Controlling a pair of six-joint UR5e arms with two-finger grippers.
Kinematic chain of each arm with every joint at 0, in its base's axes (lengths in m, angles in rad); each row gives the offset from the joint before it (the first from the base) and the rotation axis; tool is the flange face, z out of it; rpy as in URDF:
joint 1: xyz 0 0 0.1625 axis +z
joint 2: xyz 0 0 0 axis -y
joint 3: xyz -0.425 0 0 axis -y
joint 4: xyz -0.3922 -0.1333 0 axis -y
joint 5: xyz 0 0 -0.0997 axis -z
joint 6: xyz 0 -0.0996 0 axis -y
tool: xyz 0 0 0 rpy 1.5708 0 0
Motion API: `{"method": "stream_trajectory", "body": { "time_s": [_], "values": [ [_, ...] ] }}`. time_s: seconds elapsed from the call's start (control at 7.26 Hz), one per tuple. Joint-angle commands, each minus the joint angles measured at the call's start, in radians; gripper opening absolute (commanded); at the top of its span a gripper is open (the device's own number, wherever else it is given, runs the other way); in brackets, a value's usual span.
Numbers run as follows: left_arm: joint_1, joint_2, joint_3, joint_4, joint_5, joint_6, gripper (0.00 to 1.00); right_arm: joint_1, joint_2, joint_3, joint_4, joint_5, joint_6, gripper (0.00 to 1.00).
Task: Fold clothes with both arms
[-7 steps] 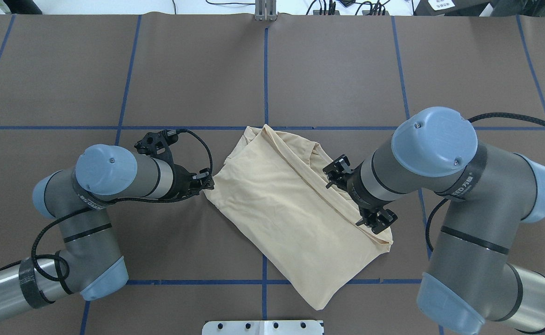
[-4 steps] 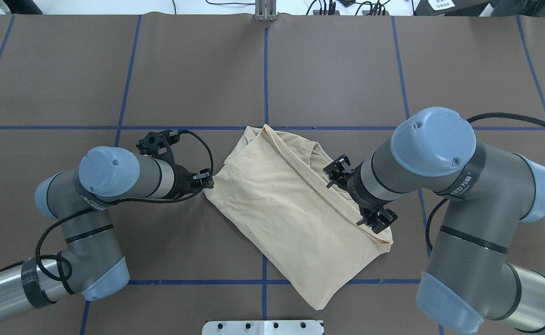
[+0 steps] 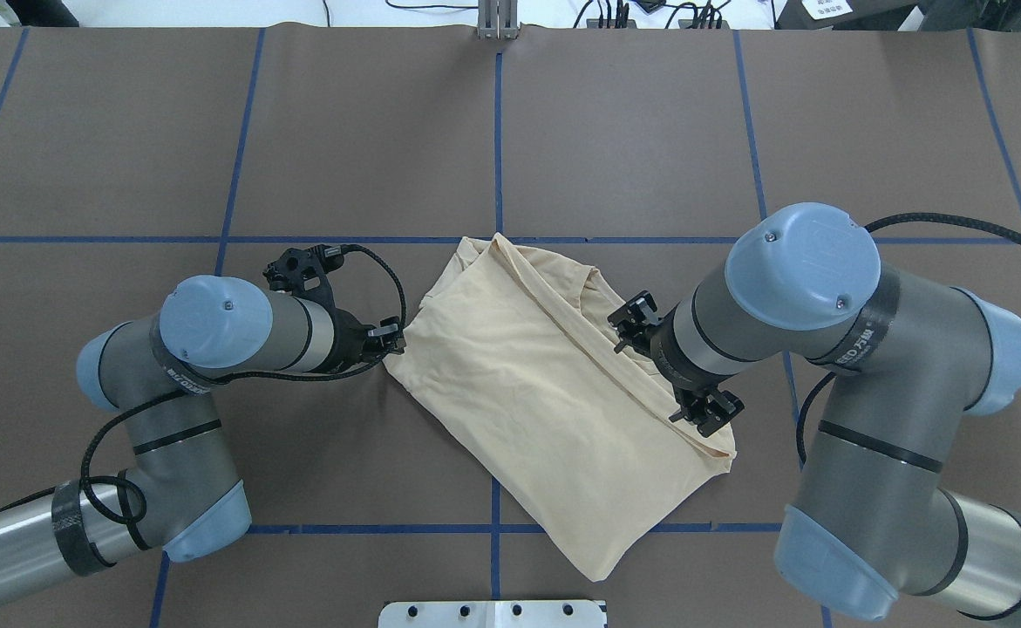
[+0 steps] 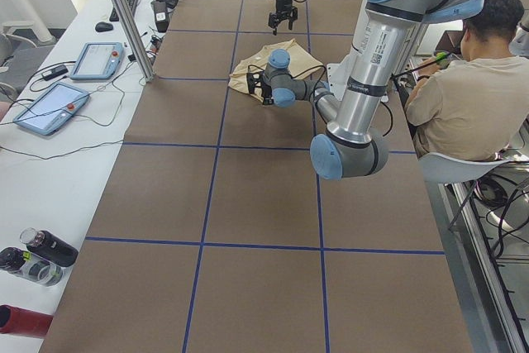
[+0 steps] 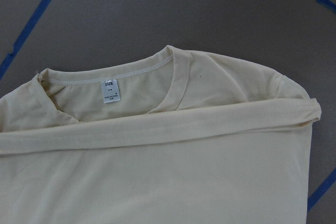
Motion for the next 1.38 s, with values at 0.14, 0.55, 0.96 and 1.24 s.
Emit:
{"method": "stream_trajectory", "body": {
  "time_s": [0.14, 0.55, 0.96, 1.24],
  "values": [
    [0.002, -0.005, 0.007, 0.0, 0.0, -0.001, 0.12, 0.0, 0.001, -0.007, 0.0, -0.001, 0.0, 1.0],
    [-0.007, -0.002, -0.002, 0.003, 0.001, 0.0, 0.0, 0.0, 0.001, -0.015, 0.0, -0.001, 0.0, 1.0],
    [-0.059, -0.012, 0.001, 0.008, 0.042, 0.123, 0.0, 0.005, 0.002, -0.013, 0.0, -0.004, -0.002, 1.0],
    [-0.131, -0.072, 0.074, 0.003, 0.072, 0.268, 0.0, 0.005, 0.002, -0.013, 0.0, -0.005, -0.002, 1.0]
  ]
}}
